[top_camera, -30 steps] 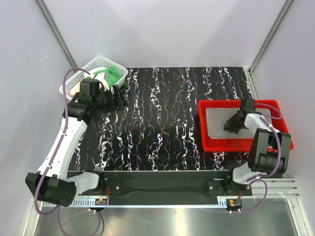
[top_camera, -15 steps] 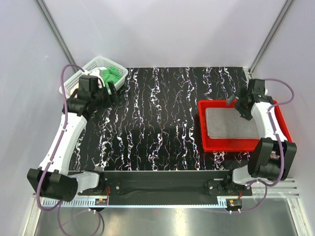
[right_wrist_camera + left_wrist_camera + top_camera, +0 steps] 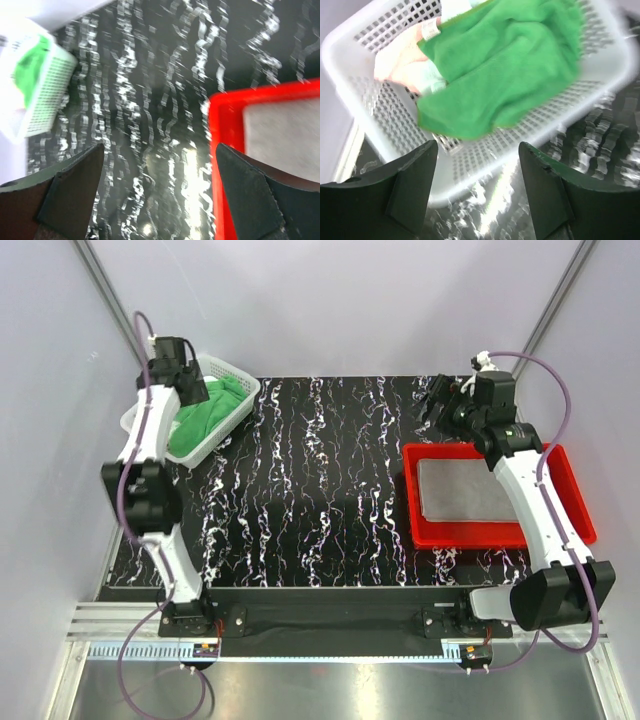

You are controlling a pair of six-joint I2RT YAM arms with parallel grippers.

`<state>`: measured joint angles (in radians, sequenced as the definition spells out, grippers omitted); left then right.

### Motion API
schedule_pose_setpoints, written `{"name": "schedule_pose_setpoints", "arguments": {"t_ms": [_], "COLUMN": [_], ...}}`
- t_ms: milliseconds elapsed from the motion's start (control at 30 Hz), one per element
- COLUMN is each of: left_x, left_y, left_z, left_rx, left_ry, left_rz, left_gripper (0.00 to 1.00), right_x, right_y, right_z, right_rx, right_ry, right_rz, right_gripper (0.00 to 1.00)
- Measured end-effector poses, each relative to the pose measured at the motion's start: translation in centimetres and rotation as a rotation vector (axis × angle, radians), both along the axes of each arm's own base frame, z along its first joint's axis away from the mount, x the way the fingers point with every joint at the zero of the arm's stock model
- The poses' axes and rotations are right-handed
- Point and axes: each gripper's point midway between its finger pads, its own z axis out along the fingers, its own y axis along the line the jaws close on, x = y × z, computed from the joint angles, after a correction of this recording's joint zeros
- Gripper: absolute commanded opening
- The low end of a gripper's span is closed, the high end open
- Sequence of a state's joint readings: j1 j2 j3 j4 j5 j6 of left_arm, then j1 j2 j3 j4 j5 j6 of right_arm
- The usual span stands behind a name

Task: Fold and stack the towels
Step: Grab crumpled towel

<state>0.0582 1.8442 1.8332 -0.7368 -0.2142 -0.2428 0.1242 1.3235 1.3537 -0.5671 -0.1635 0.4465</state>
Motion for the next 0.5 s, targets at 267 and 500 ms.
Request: {"name": "schedule_pose_setpoints", "arguments": {"t_ms": [267,500], "left_x": [5.8,5.5], "left_y": [2.4,2.2], "left_z": [-13.4,-13.9], "left_rx": [0.116,0.195], "left_ry": [0.274,0.325], "left_rz": [-0.056,-0.071], "left_gripper": [0.33,0.00], "right_x": [3.0,4.9], "right_y": [2.0,2.4], "right_z": [-0.4,-2.9], "right_rx": [0.033,0.017], "right_ry": [-0.023,0.037], "right_rz": [0.076,0.095], "right_gripper": [1.00,1.00]}}
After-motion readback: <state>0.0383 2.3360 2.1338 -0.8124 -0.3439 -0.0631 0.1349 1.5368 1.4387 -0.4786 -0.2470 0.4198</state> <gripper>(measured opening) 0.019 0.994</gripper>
